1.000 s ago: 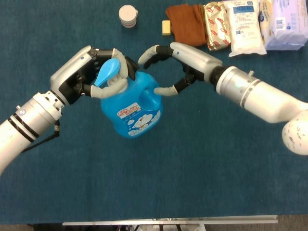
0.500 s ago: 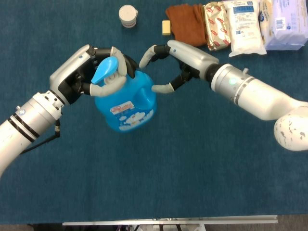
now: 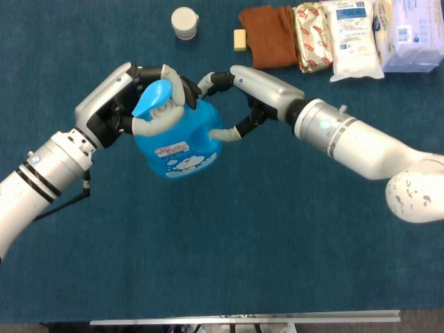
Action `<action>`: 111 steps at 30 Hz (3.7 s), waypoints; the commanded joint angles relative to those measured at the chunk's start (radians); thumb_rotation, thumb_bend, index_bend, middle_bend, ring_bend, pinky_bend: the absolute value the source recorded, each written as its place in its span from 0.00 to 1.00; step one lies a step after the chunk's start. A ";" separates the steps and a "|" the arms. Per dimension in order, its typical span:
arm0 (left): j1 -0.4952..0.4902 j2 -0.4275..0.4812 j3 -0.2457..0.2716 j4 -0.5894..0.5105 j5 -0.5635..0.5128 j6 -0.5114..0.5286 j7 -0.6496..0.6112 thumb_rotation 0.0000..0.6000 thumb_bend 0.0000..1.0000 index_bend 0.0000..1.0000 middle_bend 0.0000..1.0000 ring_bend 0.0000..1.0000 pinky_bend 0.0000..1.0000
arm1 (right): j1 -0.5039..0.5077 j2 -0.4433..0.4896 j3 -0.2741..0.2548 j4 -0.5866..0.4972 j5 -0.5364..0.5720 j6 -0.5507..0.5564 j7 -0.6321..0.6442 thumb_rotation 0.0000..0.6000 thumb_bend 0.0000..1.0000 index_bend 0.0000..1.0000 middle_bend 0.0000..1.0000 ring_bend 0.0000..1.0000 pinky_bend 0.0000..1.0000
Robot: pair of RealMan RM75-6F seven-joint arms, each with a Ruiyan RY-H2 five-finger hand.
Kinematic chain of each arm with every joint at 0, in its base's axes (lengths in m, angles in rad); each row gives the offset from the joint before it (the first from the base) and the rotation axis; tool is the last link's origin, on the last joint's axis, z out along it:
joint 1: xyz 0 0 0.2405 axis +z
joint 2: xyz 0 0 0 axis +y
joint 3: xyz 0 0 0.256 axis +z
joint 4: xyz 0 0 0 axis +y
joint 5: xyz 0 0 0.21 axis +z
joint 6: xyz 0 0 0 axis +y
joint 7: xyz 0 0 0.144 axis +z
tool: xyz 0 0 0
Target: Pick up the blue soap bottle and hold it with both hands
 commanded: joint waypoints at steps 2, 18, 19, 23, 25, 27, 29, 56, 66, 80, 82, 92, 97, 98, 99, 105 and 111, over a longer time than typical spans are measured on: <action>0.000 -0.003 -0.004 0.001 -0.006 -0.005 0.003 1.00 0.48 0.76 0.50 0.30 0.27 | 0.008 -0.014 -0.006 -0.002 0.017 0.024 -0.019 1.00 0.27 0.39 0.32 0.21 0.17; 0.003 -0.014 -0.015 0.004 -0.004 -0.013 -0.007 1.00 0.48 0.75 0.50 0.30 0.27 | 0.031 -0.123 -0.024 -0.011 0.129 0.204 -0.118 1.00 0.48 0.57 0.44 0.33 0.25; 0.004 -0.014 -0.015 0.004 -0.002 -0.014 -0.008 1.00 0.48 0.75 0.50 0.30 0.27 | 0.029 -0.127 -0.023 -0.011 0.132 0.208 -0.122 1.00 0.48 0.57 0.44 0.33 0.26; 0.007 -0.014 -0.013 0.006 0.006 -0.013 -0.015 1.00 0.48 0.73 0.49 0.30 0.27 | 0.018 -0.138 -0.013 -0.011 0.139 0.217 -0.132 1.00 0.48 0.57 0.44 0.33 0.31; 0.008 -0.015 -0.013 0.008 0.008 -0.013 -0.020 1.00 0.48 0.72 0.49 0.30 0.27 | 0.013 -0.143 -0.009 -0.009 0.142 0.220 -0.135 1.00 0.49 0.57 0.45 0.33 0.31; 0.009 -0.016 -0.012 0.011 0.011 -0.012 -0.024 1.00 0.48 0.71 0.49 0.30 0.27 | 0.009 -0.148 -0.006 -0.007 0.147 0.227 -0.140 1.00 0.51 0.57 0.46 0.35 0.33; 0.009 -0.018 -0.011 0.013 0.015 -0.012 -0.026 1.00 0.48 0.71 0.50 0.30 0.27 | 0.004 -0.154 -0.003 -0.005 0.148 0.233 -0.148 1.00 0.52 0.57 0.47 0.36 0.35; -0.014 -0.024 0.013 0.048 0.076 -0.025 -0.097 1.00 0.47 0.48 0.41 0.26 0.27 | -0.067 -0.185 0.059 0.008 0.106 0.227 -0.165 1.00 0.55 0.61 0.50 0.40 0.45; -0.034 -0.020 0.037 0.072 0.125 -0.023 -0.166 0.93 0.39 0.37 0.34 0.24 0.27 | -0.074 -0.190 0.070 0.014 0.107 0.222 -0.176 1.00 0.54 0.61 0.50 0.40 0.45; -0.052 -0.024 0.071 0.104 0.158 0.012 -0.226 0.33 0.31 0.28 0.26 0.19 0.27 | -0.078 -0.195 0.078 0.022 0.118 0.215 -0.188 1.00 0.54 0.61 0.50 0.40 0.45; -0.053 -0.024 0.074 0.106 0.153 0.016 -0.225 0.32 0.31 0.27 0.25 0.19 0.27 | -0.081 -0.193 0.079 0.021 0.117 0.212 -0.188 1.00 0.54 0.61 0.50 0.40 0.45; -0.052 -0.013 0.071 0.121 0.102 0.021 -0.197 0.32 0.31 0.25 0.24 0.16 0.26 | -0.099 -0.180 0.088 0.015 0.100 0.195 -0.175 1.00 0.54 0.61 0.50 0.40 0.45; -0.047 -0.013 0.063 0.133 0.065 0.018 -0.170 0.32 0.31 0.25 0.22 0.13 0.25 | -0.121 -0.167 0.087 0.003 0.073 0.190 -0.164 1.00 0.54 0.61 0.50 0.40 0.45; -0.046 -0.013 0.061 0.138 0.054 0.015 -0.164 0.32 0.31 0.24 0.22 0.13 0.24 | -0.128 -0.163 0.086 -0.001 0.066 0.191 -0.161 1.00 0.54 0.61 0.50 0.40 0.45; -0.045 -0.013 0.060 0.142 0.047 0.014 -0.159 0.32 0.31 0.24 0.21 0.13 0.24 | -0.133 -0.160 0.085 -0.004 0.060 0.192 -0.159 1.00 0.54 0.61 0.50 0.40 0.45; -0.033 -0.014 0.052 0.168 0.011 0.004 -0.137 0.32 0.31 0.24 0.21 0.12 0.24 | -0.173 -0.147 0.082 -0.019 0.028 0.207 -0.137 1.00 0.55 0.65 0.52 0.42 0.47; -0.012 -0.003 0.045 0.182 -0.015 0.007 -0.098 0.32 0.31 0.24 0.21 0.12 0.24 | -0.231 -0.133 0.088 -0.039 -0.014 0.231 -0.094 1.00 0.56 0.68 0.55 0.45 0.51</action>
